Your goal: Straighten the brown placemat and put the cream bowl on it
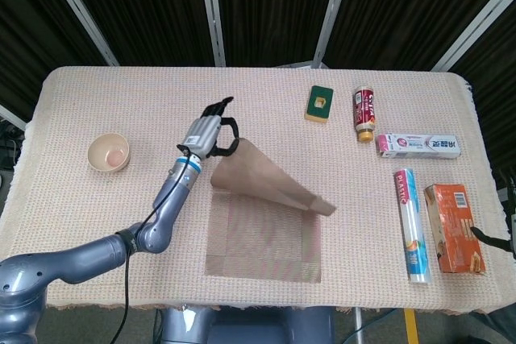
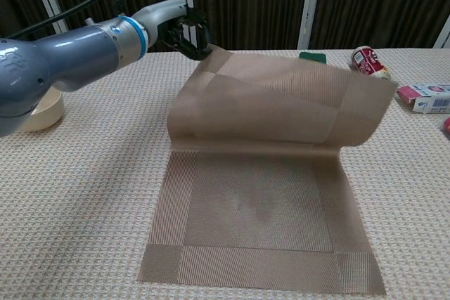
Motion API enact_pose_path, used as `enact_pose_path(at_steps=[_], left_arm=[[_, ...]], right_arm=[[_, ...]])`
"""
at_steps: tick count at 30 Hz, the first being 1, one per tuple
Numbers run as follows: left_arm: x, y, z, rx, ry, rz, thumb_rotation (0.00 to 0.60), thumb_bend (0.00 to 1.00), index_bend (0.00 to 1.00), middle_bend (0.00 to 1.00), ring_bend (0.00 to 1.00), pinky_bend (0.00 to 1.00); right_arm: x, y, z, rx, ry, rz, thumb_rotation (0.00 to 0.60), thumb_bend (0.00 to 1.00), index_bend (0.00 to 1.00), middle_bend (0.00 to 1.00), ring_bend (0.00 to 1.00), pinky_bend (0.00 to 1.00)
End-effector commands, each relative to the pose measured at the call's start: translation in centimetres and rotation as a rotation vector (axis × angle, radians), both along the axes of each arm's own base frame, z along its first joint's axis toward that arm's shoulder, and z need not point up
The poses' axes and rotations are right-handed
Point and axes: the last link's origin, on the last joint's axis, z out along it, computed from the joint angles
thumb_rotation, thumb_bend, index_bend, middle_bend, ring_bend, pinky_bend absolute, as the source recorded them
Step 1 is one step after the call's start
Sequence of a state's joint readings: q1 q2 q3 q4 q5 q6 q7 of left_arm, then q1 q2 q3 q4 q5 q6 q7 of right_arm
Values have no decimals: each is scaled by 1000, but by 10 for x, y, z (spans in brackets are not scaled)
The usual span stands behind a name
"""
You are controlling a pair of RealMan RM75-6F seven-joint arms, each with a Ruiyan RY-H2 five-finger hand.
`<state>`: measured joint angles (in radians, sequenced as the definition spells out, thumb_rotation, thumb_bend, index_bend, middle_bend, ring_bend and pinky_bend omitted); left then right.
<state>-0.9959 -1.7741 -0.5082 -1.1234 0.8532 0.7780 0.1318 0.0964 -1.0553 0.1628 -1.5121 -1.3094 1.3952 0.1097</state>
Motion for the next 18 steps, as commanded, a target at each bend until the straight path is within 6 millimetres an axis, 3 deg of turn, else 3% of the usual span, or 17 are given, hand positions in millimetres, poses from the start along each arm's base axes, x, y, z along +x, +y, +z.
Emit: enact_pose_path(at_steps=[1,8,11,13,15,17,18], left_arm=[[-20,17,6,31,17,76,600,528,723,0,0,0],[-73,23,20,84,70,160,600,523,718,0,0,0],[-101,18,28,114,77,193,600,494,662,0,0,0],[-116,14,34,133,89,198,600,368,480,0,0,0],[-130,10,40,149,105,203,600,119,124,0,0,0],[-147,5,46,155,146,210,600,13,0,0,0,0],[-158,1,52,160,169,215,600,0,0,0,0,0]], right_arm=[[-1,-1,-1,3,2,-4,600,0,0,0,0,0],[0,-2,-5,15,7,-8,600,0,0,0,0,0],[0,-2,-8,25,9,-6,600,0,0,0,0,0],[1,-2,-9,31,11,-5,600,0,0,0,0,0],[1,-2,-11,37,10,-4,600,0,0,0,0,0],[2,-3,-12,45,10,-1,600,0,0,0,0,0],[3,-3,-14,52,11,2,600,0,0,0,0,0]])
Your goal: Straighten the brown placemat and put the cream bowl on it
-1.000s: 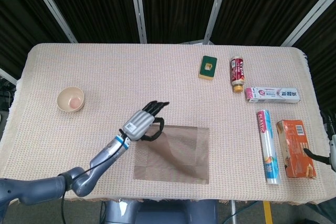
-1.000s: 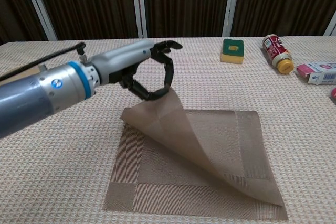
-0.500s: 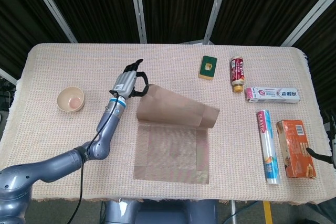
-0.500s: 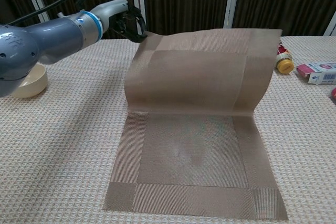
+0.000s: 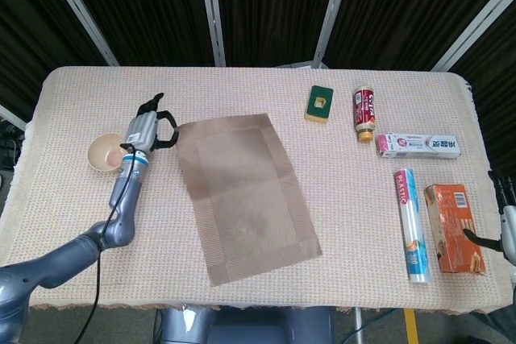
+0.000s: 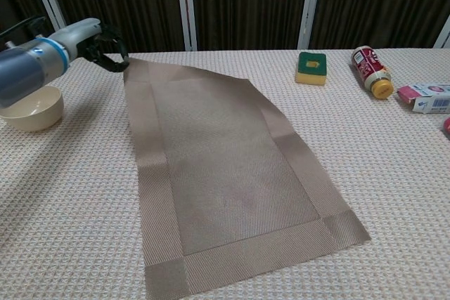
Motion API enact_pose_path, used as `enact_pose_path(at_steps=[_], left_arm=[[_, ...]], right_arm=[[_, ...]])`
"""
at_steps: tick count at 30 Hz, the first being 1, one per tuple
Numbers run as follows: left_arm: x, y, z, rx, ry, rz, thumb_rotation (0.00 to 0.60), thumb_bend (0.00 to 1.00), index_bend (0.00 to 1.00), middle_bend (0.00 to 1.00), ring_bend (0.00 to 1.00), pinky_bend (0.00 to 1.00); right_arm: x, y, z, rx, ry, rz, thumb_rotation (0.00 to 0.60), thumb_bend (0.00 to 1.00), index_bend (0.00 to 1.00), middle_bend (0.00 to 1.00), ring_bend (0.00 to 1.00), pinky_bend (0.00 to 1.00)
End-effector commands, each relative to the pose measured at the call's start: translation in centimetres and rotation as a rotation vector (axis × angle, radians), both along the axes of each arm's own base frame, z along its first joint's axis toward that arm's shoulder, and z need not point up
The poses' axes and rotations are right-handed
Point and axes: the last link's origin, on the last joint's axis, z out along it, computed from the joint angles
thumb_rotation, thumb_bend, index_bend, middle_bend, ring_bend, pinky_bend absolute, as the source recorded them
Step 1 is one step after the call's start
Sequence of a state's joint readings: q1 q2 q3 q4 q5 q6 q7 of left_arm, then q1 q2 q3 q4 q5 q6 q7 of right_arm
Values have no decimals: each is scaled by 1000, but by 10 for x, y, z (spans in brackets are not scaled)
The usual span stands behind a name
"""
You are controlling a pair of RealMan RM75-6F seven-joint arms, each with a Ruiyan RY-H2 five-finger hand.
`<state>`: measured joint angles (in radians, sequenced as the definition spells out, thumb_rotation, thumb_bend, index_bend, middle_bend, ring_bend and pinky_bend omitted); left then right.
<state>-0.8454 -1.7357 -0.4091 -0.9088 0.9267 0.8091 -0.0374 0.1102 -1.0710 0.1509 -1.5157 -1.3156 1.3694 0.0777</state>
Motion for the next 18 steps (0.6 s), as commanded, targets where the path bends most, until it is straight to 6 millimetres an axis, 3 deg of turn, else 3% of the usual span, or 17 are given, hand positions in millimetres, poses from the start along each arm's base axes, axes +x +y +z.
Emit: enact_pose_path(at_steps=[1,5,11,13,18], left_arm=[[-36,-12,20,23,78,20,600,0,0,0,0,0],[-56,-32,47,56,149,2,600,0,0,0,0,0],[-71,-71,88,117,253,-24,600,0,0,0,0,0],[-77,-98,108,143,343,-22,600,0,0,0,0,0],[-76,-148,132,177,439,52,600,1,0,0,0,0]], right_arm=[[2,-1,-4,17,1,8,600,0,0,0,0,0],[12,-4,-15,77,11,49,600,0,0,0,0,0],[35,-16,-34,223,54,154,600,0,0,0,0,0],[51,-25,-47,329,38,221,600,0,1,0,0,0],[72,-44,-74,527,42,318,600,0,109,0,0,0]])
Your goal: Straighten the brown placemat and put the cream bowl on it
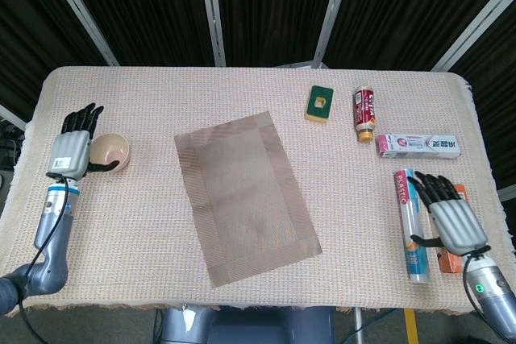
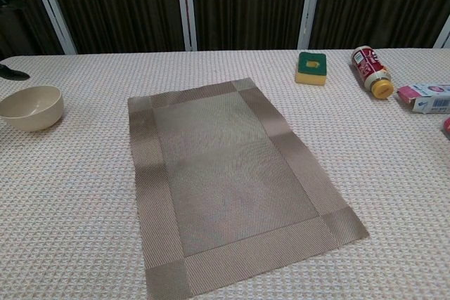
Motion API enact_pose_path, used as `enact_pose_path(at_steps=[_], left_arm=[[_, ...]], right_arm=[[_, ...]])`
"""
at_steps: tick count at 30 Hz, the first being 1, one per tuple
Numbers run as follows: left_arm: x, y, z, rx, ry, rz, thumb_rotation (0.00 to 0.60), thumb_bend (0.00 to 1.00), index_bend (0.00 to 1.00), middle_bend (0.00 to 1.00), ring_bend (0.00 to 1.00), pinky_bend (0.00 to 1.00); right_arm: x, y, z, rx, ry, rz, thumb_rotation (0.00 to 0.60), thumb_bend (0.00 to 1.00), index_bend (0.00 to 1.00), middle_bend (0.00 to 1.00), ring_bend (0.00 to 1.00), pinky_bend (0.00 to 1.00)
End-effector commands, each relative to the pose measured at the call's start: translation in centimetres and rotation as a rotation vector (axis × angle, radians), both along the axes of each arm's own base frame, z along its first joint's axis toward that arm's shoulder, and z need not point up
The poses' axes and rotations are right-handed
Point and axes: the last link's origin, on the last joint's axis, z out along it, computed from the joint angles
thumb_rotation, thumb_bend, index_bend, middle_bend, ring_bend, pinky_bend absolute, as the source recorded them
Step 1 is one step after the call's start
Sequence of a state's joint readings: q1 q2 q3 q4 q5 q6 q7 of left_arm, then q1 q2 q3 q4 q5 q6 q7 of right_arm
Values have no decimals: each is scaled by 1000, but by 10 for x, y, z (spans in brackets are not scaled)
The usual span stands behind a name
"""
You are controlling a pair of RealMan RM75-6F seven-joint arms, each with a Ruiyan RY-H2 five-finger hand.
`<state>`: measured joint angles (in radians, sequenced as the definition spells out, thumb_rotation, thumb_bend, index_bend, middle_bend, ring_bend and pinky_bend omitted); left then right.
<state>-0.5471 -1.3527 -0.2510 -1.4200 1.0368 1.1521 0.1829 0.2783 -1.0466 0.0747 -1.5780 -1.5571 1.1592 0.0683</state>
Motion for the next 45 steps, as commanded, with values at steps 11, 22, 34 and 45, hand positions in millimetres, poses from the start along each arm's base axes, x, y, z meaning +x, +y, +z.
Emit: enact_pose_path(at_steps=[11,22,34,45], left_arm=[[-4,-115,44,42,168,146,600,17,0,0,0,0],[-11,-119,43,30,193,157,600,19,0,0,0,0],[-14,-117,42,11,178,156,600,21,0,0,0,0],[-13,-118,43,6,167,153,600,19,0,0,0,0]], right_arm=[[59,-35,-90,378,-19,273,600,14,318,43,0,0],[70,-28,-148,455,79,447,600,50,326,57,0,0],[76,-32,-173,429,82,491,600,56,326,66,0,0],[76,-34,-181,402,98,517,600,110,334,68,0,0]])
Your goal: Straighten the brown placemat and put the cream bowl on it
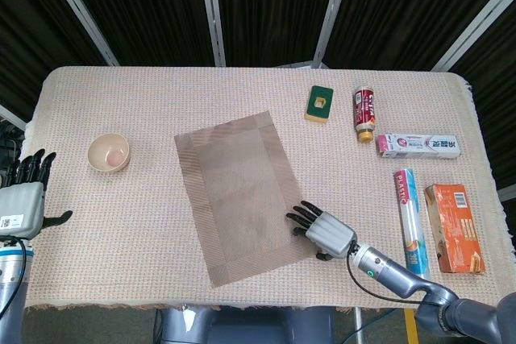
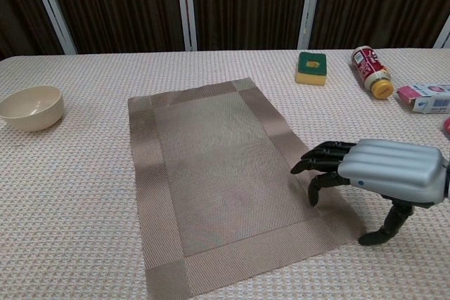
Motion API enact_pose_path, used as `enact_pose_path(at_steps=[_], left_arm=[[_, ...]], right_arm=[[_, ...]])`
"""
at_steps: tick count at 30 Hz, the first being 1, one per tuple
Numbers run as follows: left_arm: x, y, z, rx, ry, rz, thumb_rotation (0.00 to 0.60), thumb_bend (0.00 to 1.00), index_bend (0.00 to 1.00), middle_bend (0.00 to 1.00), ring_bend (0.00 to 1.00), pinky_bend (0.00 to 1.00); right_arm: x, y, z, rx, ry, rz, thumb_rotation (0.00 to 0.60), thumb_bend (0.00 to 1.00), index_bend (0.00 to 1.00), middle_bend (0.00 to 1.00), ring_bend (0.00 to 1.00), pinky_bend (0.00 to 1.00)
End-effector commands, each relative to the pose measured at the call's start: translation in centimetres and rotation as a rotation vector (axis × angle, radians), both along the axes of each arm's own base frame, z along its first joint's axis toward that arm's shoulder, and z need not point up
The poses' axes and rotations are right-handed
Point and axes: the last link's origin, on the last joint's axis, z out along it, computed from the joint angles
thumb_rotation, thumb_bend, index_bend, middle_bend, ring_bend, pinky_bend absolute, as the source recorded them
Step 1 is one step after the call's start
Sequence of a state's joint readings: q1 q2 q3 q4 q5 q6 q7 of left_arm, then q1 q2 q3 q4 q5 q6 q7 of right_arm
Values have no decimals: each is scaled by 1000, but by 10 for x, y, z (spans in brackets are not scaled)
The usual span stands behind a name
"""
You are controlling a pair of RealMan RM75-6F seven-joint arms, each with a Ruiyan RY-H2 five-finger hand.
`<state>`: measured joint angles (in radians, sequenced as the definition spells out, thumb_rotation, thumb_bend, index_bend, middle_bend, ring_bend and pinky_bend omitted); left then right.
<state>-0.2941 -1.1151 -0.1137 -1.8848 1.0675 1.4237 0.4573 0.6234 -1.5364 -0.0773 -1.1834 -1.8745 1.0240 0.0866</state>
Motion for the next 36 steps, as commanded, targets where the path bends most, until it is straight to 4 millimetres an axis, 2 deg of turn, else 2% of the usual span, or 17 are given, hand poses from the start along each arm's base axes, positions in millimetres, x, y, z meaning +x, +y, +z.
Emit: enact_pose_path(at_steps=[1,10,13,17,20,27,31,36], left_arm=[[0,0,0,-2,-1,0,600,20,0,0,0,0],[-2,1,-1,-13,-4,3,600,20,0,0,0,0],[-2,1,0,-12,-7,3,600,22,0,0,0,0],[-2,1,0,-16,-10,3,600,22,0,0,0,0],[-2,1,0,-16,-12,1,600,22,0,0,0,0],[-2,1,2,-19,-21,0,600,23,0,0,0,0],[-2,0,2,-24,-27,0,600,22,0,0,0,0],[-2,-1,1,-38,-31,-3,600,22,0,0,0,0]], right_arm=[[1,0,-1,-4,-7,2,600,118,335,69,0,0],[12,0,0,5,-89,-33,600,222,363,84,0,0],[14,1,-1,12,-125,-55,600,287,420,95,0,0],[12,5,-3,31,-146,-82,600,356,550,114,0,0],[11,7,-4,41,-150,-94,600,361,626,125,0,0],[10,14,-2,46,-180,-105,600,360,653,139,0,0],[3,26,9,50,-180,-82,600,360,654,146,0,0],[-23,36,42,-1,-66,39,600,361,653,163,0,0]])
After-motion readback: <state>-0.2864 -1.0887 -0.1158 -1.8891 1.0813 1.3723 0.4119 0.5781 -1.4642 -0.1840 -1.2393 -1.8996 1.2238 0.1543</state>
